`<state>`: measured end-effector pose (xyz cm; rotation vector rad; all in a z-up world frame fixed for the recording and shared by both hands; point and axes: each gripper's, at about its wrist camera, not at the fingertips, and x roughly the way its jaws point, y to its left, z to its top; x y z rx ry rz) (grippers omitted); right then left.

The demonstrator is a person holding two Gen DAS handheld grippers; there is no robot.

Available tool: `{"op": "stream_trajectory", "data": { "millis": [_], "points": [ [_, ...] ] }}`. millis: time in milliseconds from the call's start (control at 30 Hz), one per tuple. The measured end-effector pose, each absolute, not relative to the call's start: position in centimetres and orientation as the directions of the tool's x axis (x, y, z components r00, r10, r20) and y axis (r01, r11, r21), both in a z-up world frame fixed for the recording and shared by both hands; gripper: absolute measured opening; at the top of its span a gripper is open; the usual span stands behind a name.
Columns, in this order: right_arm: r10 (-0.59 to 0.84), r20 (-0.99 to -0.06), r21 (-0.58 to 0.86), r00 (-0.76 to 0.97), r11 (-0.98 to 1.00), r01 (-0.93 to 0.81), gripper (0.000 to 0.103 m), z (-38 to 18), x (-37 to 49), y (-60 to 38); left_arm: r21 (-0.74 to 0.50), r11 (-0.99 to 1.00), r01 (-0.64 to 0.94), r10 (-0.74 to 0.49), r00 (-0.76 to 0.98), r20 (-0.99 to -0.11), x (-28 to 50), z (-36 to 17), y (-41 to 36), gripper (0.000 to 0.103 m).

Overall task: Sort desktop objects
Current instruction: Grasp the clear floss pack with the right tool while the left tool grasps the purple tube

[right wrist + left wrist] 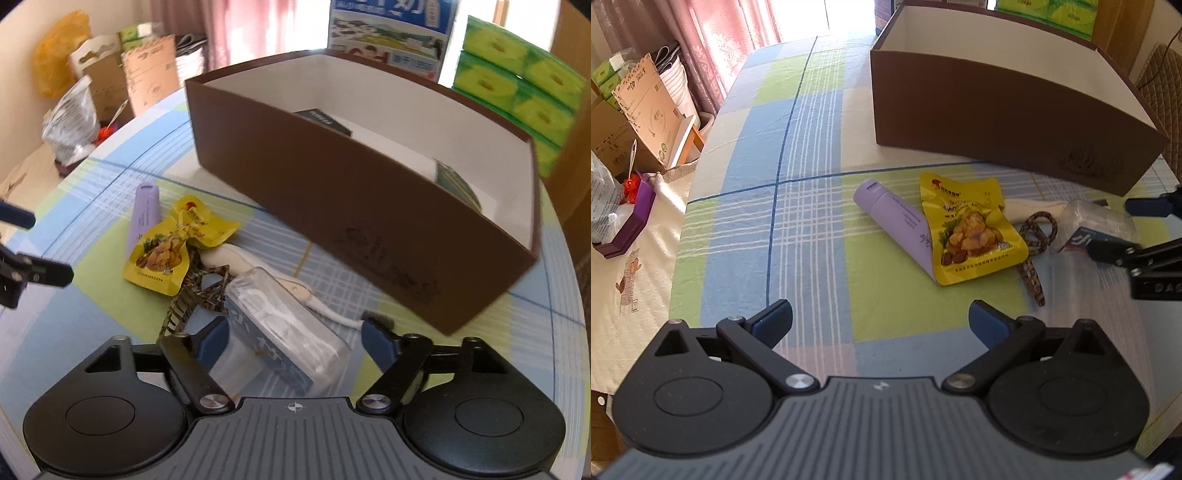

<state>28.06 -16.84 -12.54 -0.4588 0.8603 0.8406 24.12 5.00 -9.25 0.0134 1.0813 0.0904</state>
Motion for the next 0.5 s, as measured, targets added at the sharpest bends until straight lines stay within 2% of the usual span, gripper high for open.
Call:
{"op": "stream_trajectory", "data": {
  "millis": [133, 200, 267, 500],
  "points": [
    [0.469, -0.812, -0.022, 0.347, 0.570, -0.822, 0.054, -13.0, 28.4, -16.4, 0.032, 0.998, -0.063, 0.058, 0.480, -0.875, 24.5, -9.3, 5.0, 0.100],
    [0.469, -0.816, -0.014, 0.338, 0.568, -0.823, 0.037, -13.0, 28.5, -16.4, 0.022, 0.998, -0.063, 0.049, 0.484, -0.874, 24.8, -9.3, 5.1, 0.100],
    [0.452, -0.826, -0.016, 0.336, 0.579, -0.815, 0.029, -13.2, 28.7, -16.6, 0.008, 0.998, -0.065, 0.039, 0.486, -0.873, 25.1, -9.4, 5.2, 0.100],
    [0.412, -0.838, 0.008, 0.358, 0.666, -0.746, 0.028, -13.0, 29.7, -19.5, -0.036, 0.992, -0.118, 0.029, 0.510, -0.860, 27.9, -9.7, 6.4, 0.096]
  ]
}}
